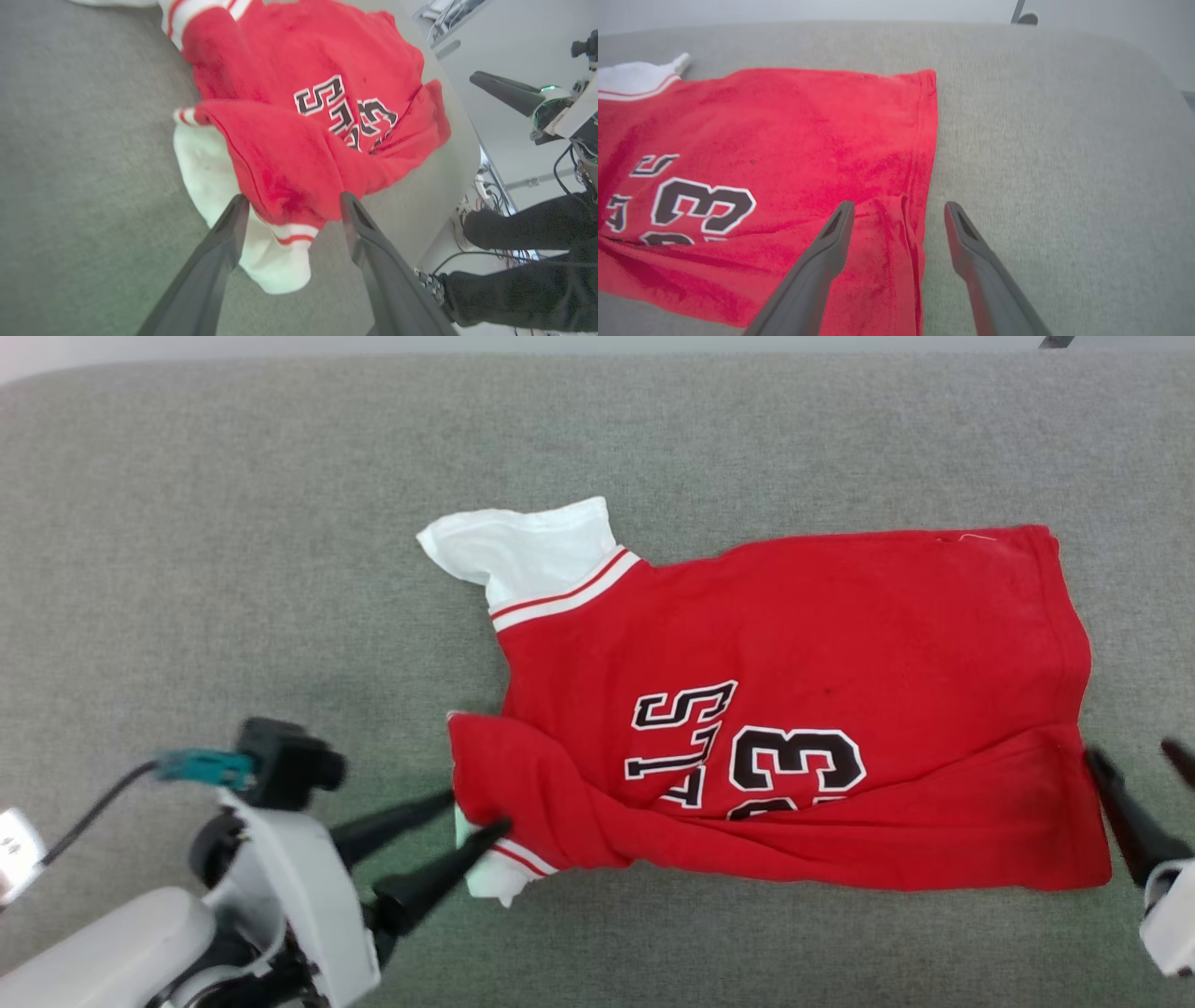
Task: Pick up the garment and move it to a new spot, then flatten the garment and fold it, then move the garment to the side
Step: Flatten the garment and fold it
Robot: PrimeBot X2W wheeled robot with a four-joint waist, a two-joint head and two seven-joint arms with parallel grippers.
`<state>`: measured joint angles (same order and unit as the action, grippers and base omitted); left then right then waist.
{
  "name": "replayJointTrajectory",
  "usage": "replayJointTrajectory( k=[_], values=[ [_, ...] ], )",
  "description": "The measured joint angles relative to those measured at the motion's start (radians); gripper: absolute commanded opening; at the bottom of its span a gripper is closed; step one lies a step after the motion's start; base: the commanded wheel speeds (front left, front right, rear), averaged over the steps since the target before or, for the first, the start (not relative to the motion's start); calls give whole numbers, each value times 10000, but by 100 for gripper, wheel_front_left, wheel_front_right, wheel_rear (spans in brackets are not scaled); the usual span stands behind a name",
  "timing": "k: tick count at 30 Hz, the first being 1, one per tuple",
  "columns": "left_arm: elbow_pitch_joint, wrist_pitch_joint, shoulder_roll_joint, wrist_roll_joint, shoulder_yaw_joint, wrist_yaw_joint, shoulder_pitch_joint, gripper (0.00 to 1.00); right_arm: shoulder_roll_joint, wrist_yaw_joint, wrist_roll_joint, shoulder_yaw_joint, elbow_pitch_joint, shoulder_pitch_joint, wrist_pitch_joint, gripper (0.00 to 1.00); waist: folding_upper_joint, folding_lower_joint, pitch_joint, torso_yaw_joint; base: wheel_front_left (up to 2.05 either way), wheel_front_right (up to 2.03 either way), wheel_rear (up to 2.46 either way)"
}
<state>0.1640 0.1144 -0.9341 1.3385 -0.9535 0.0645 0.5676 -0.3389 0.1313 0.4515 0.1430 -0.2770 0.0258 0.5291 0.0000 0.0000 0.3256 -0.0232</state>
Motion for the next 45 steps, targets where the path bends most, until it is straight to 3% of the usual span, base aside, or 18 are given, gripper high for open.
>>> replayJointTrajectory(
  k=[6,11,16,20,27,34,39,43,45],
  values=[
    [-368,-2253,107,-431,794,-731,-543,100,360,0,-360,-253,10,498,-2132,100,0,0,-79,87,0,0,0],
    [-1302,-3607,771,-1101,1582,-1237,-619,100,848,0,-794,-397,380,828,-4115,100,0,0,-92,101,0,0,0],
    [-2322,-3743,1308,-1937,2385,-1231,-198,100,1336,-2,-1290,-430,759,988,-5473,100,0,0,-73,-89,0,0,0],
    [-3254,-3647,1383,-2380,2610,-790,980,100,1682,0,-1503,-596,936,1083,-6011,100,0,0,-36,-406,0,0,0],
    [-5331,-1707,1570,-2401,2512,79,3833,100,1983,0,-1528,-1005,1139,1119,-6366,100,0,0,167,-1239,0,0,0],
    [-7388,895,1883,-2711,1292,602,5903,100,2148,0,-1425,-1312,1348,1154,-6633,100,0,0,572,-2143,0,0,0],
    [-7147,3455,1423,-1962,-157,644,6441,100,2194,0,-1361,-1503,1488,1174,-6753,100,0,0,852,-2707,0,0,0],
    [-6932,5398,681,-1363,-1154,642,6700,100,2197,0,-1354,-1618,1586,1174,-6790,100,0,0,1033,-3027,0,0,0],
    [-6698,5864,481,-1237,-1532,644,6797,100,2197,0,-1331,-1672,1611,1175,-6790,100,0,0,1117,-3130,0,0,0]
  ],
)
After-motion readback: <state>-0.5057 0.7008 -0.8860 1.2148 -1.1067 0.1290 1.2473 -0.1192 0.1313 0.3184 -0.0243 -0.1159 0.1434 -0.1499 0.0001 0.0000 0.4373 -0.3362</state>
